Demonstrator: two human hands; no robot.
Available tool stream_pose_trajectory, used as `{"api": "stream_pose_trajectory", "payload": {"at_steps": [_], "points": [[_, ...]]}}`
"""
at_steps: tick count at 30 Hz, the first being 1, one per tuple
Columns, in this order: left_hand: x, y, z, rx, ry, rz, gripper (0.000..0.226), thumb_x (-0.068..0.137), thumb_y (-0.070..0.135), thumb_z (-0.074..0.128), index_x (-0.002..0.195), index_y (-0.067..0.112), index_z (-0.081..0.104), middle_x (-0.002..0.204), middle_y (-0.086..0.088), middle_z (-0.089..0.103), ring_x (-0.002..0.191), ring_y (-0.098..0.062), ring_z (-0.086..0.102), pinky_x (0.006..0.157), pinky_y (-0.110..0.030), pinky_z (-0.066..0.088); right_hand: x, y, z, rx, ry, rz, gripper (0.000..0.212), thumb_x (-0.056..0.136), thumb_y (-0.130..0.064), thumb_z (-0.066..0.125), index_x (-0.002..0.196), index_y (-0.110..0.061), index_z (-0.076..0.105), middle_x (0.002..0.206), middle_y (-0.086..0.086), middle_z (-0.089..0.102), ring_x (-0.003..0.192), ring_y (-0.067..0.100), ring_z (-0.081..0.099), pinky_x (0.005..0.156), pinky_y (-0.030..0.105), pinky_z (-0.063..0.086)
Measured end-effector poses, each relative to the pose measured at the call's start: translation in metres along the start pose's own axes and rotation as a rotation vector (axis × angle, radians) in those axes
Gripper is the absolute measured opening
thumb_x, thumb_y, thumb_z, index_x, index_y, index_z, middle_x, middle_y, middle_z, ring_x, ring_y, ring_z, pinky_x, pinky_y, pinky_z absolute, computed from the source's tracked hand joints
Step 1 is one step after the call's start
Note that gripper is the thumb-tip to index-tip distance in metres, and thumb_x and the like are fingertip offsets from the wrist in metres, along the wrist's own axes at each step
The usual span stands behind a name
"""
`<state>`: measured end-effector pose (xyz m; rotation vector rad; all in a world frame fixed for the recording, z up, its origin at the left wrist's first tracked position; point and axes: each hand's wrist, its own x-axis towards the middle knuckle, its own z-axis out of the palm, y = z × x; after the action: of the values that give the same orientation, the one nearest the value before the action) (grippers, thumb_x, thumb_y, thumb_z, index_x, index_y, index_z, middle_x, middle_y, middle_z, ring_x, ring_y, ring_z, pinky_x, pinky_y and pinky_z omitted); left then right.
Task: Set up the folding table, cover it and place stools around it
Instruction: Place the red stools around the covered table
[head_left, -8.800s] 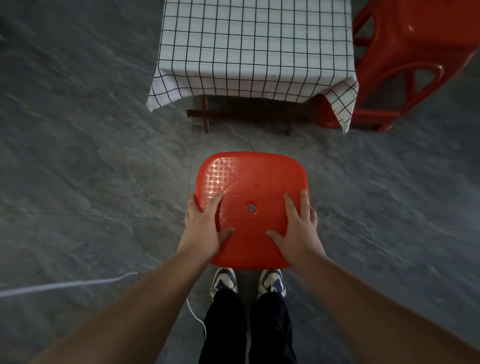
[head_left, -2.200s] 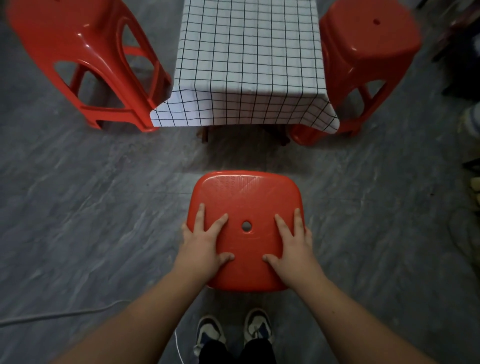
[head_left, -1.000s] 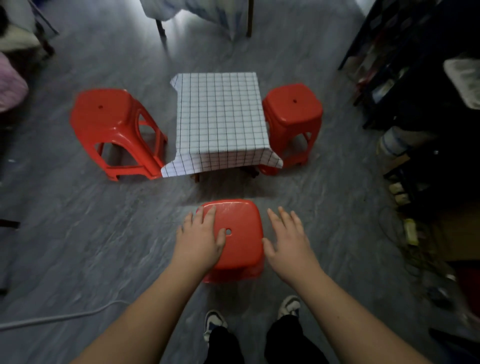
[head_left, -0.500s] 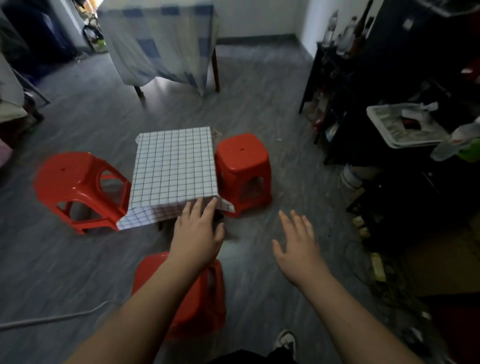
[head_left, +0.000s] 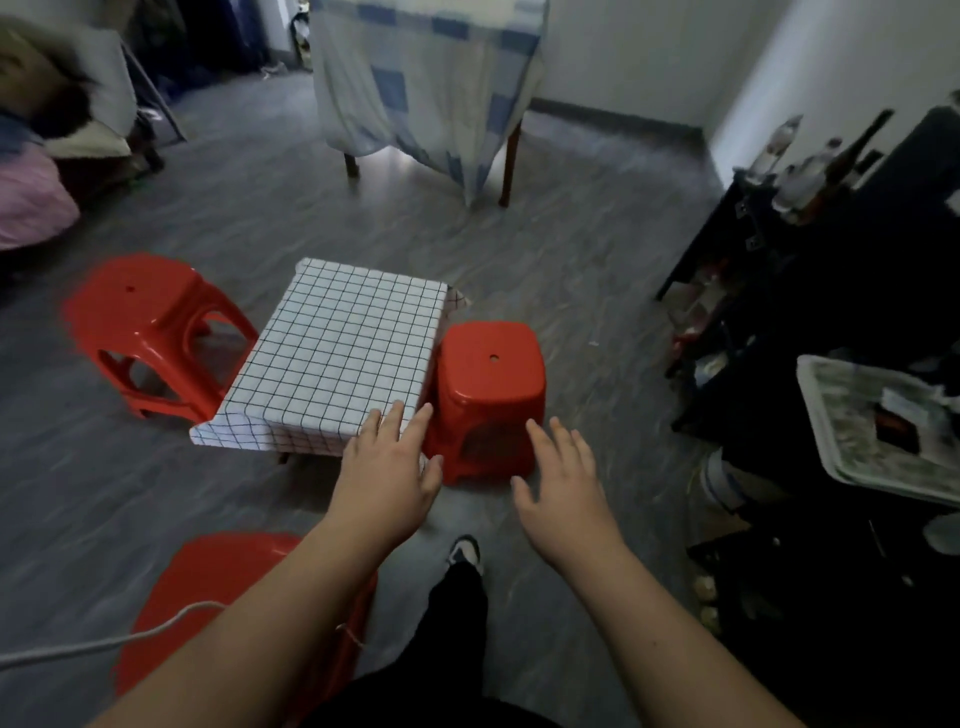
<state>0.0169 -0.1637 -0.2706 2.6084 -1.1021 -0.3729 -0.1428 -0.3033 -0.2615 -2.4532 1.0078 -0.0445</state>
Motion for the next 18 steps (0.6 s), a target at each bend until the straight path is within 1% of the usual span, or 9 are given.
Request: {"api": "stream_pose_trajectory", "payload": {"at_steps": [2,5,7,10,14,18], "points": [[0.041,0.004,0.014,-0.014,-0.014,-0.026,0.068,0.093,0.050,0.041,0.155,0.026,0.025,0.161,-0.012,0.027,0.148,-0.035,0.019,0.118,-0.052,0.024,0.049,0.010,-0.004,-0.026,-0.012,-0.030,0.073,0.094,-0.037,0.054,0.157,-0.026,0.020,0.165,0.004,0.014,0.151,0.027,0.006,0.123,0.044,0.013],[0.113,0.011,0.030,-0.038,-0.028,-0.070,0.071,0.090,0.052,0.039,0.155,0.025,0.026,0.160,-0.013,0.028,0.147,-0.036,0.021,0.117,-0.053,0.026,0.131,0.022,-0.011,-0.045,-0.045,-0.070,0.073,0.093,-0.035,0.056,0.156,-0.027,0.020,0.165,0.004,0.015,0.151,0.026,0.006,0.123,0.042,0.013],[0.159,0.015,0.037,-0.038,-0.053,-0.105,0.070,0.093,0.049,0.045,0.155,0.025,0.023,0.161,-0.012,0.026,0.148,-0.036,0.020,0.117,-0.054,0.025,0.186,0.029,-0.018,-0.058,-0.087,-0.080,0.073,0.093,-0.034,0.055,0.157,-0.028,0.019,0.165,0.003,0.013,0.151,0.025,0.005,0.123,0.042,0.013],[0.218,0.024,0.038,-0.043,-0.053,-0.168,0.069,0.095,0.047,0.046,0.156,0.025,0.021,0.162,-0.012,0.024,0.149,-0.035,0.018,0.117,-0.054,0.025,0.261,0.039,-0.027,-0.099,-0.134,-0.130,0.073,0.092,-0.031,0.057,0.156,-0.026,0.022,0.164,0.007,0.016,0.151,0.028,0.008,0.123,0.043,0.014],[0.274,0.039,0.038,-0.092,-0.027,-0.273,0.068,0.096,0.045,0.045,0.156,0.024,0.021,0.162,-0.012,0.023,0.149,-0.034,0.015,0.118,-0.052,0.023,0.339,0.047,-0.038,-0.138,-0.194,-0.203,0.071,0.090,-0.029,0.059,0.154,-0.024,0.027,0.163,0.008,0.019,0.150,0.031,0.012,0.121,0.048,0.020],[0.317,0.052,0.052,-0.120,-0.002,-0.379,0.067,0.097,0.045,0.043,0.156,0.024,0.020,0.163,-0.011,0.020,0.151,-0.032,0.011,0.119,-0.051,0.022,0.398,0.065,-0.032,-0.162,-0.295,-0.293,0.071,0.092,-0.029,0.058,0.155,-0.027,0.026,0.164,0.006,0.017,0.151,0.029,0.010,0.121,0.045,0.018]]}}
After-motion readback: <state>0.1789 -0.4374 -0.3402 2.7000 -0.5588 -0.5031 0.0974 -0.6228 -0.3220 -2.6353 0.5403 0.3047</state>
